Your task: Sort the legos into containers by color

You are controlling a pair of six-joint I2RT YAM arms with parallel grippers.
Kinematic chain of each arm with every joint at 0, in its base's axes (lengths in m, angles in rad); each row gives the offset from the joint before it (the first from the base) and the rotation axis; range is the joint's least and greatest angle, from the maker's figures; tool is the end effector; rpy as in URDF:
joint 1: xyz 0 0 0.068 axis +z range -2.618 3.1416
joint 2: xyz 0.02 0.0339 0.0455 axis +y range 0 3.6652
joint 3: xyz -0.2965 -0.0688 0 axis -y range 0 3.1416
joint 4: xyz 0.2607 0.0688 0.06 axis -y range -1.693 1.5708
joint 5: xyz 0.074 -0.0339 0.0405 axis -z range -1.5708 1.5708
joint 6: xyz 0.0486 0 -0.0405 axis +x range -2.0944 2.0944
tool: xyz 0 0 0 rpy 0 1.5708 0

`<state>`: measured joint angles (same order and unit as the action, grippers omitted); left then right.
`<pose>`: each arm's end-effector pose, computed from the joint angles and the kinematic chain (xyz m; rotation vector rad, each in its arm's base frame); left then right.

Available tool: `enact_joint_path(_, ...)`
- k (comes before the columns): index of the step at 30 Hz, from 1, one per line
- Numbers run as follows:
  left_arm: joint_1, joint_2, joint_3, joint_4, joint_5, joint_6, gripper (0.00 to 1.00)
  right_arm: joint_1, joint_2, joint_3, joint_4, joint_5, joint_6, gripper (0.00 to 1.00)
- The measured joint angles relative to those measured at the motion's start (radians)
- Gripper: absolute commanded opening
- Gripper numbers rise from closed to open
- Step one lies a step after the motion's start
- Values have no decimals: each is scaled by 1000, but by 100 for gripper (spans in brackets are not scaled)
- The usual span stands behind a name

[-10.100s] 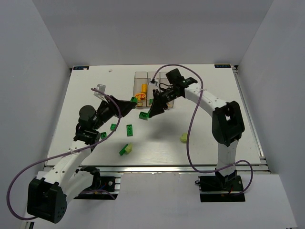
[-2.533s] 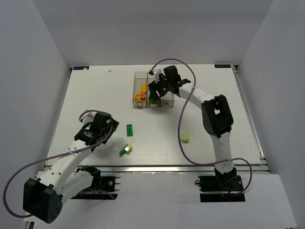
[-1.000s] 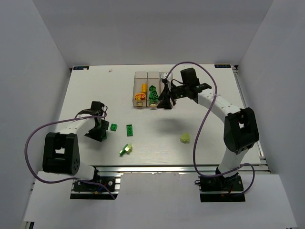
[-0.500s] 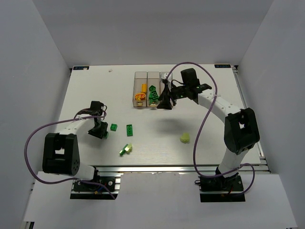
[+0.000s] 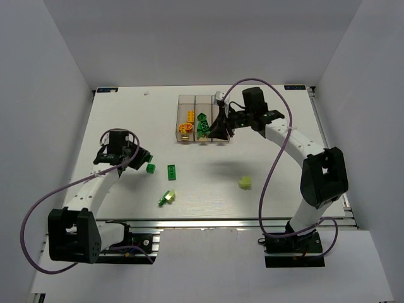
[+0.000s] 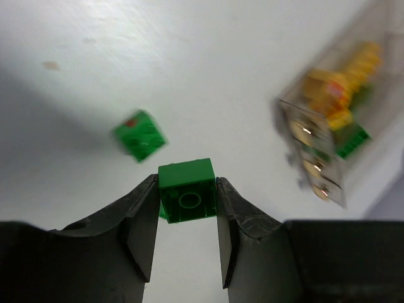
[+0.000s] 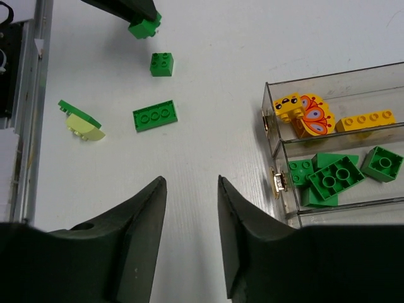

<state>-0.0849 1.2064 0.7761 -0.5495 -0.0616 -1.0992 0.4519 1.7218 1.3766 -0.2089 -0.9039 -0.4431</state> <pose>0.2439 -0.0178 0.2346 -1.2805 2.2546 -0.3742 0.3600 0.2172 0.3201 -1.3228 1.5338 0.9540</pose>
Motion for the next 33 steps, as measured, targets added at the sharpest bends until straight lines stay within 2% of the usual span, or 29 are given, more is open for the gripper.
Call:
enact_joint_path(1,1,-13,-14,55,38,12,3,0,-1,0,4,0,7,36)
enact_joint_path(3,0,-22,-35,147,112,31,3,0,-3,-1,10,2,21,29)
enact_joint_path(4,-5,-16,-40,193,148,39,3,0,-5,-2,11,4,27,23)
enact_joint_path(9,-68,89,-4,390,277,106,5,0,-21,-21,27,10,47,13)
enact_joint_path(19,-262,428,306,546,388,252,10,-16,-46,-53,52,20,74,10)
enact_joint_path(33,-303,717,613,519,351,348,14,-40,-98,-111,66,41,86,9)
